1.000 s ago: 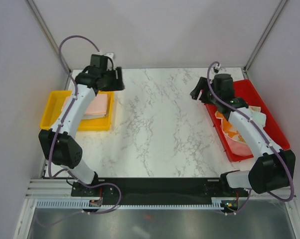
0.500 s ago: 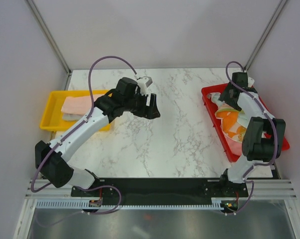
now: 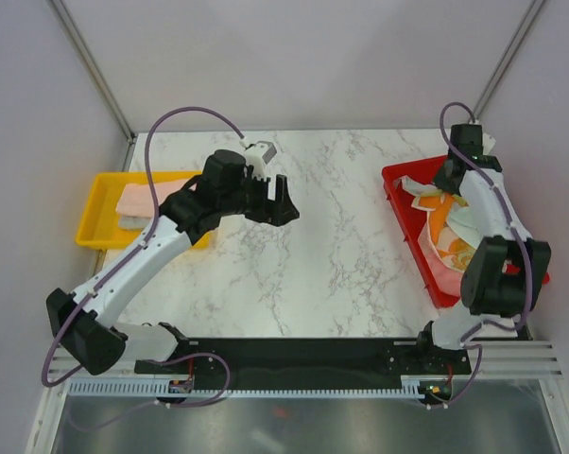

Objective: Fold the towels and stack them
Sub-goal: Grab crumpled towel, then move the towel to the center of the board

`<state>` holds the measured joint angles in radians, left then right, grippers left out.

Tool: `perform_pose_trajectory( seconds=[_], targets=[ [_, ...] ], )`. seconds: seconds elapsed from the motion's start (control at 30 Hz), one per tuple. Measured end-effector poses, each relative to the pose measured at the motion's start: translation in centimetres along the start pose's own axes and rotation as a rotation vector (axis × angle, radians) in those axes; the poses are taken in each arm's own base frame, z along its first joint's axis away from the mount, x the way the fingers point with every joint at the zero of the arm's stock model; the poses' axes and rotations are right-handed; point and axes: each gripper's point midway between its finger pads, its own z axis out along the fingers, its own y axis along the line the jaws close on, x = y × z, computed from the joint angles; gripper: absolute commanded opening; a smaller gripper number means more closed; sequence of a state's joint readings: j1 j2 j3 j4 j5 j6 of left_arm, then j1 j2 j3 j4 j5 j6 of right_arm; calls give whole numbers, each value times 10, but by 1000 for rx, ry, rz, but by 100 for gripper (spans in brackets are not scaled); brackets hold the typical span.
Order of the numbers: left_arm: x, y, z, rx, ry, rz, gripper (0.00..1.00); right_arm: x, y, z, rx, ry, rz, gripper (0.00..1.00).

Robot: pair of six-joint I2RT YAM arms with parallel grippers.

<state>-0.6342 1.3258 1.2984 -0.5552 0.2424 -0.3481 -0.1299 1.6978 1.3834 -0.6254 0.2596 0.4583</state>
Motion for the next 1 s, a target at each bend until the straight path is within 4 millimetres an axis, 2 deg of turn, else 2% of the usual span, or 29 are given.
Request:
perform_pose_trajectory(
  seconds=[0.1,0.17,0.2,0.23,0.27,0.33,0.37,0.4,0.47,0.5,0.53,0.6,0.67,0.77,0.83,0.9,0.93,1.0],
  targets=[
    [-15,-3,-18,-12,-70,4,89,-35,15,-80,-122,-137,16,0],
    [-26,0,-29,-42,-113,3,88,-52,44,-146,-299,-243,7,0],
    [-30,2,-33,-58,-127,2,88,-50,60,-177,-402,-277,-7,0],
    [-35,6,-38,-78,-149,-2,87,-45,74,-199,-482,-291,-24,0],
    [-40,12,-44,-102,-168,-12,86,-31,95,-224,-592,-297,-55,0],
    [-45,30,-55,-156,-195,-50,84,11,130,-258,-770,-244,-135,0],
    [-48,42,-61,-182,-212,-80,84,35,144,-264,-829,-207,-176,0],
    [-50,53,-67,-210,-227,-110,84,68,159,-263,-869,-144,-226,0],
    [-47,76,-76,-260,-247,-169,84,132,177,-245,-887,-17,-316,1],
    [-40,88,-79,-289,-247,-201,84,161,179,-230,-870,46,-351,1],
    [-33,98,-81,-314,-241,-227,84,200,178,-213,-845,128,-397,1],
    [-13,112,-79,-348,-204,-271,83,265,165,-184,-779,264,-479,1],
    [6,121,-70,-359,-152,-302,82,316,157,-172,-750,365,-552,1],
    [27,128,-57,-370,-77,-335,82,371,171,-185,-811,442,-665,3],
    [35,132,-51,-372,-45,-350,82,404,186,-206,-891,471,-745,4],
    [39,133,-46,-371,-25,-364,82,431,197,-231,-979,479,-819,10],
    [40,134,-45,-371,-21,-368,82,439,200,-240,-1015,480,-844,14],
    [41,134,-45,-372,-20,-372,81,448,200,-251,-1055,475,-875,35]
  ],
)
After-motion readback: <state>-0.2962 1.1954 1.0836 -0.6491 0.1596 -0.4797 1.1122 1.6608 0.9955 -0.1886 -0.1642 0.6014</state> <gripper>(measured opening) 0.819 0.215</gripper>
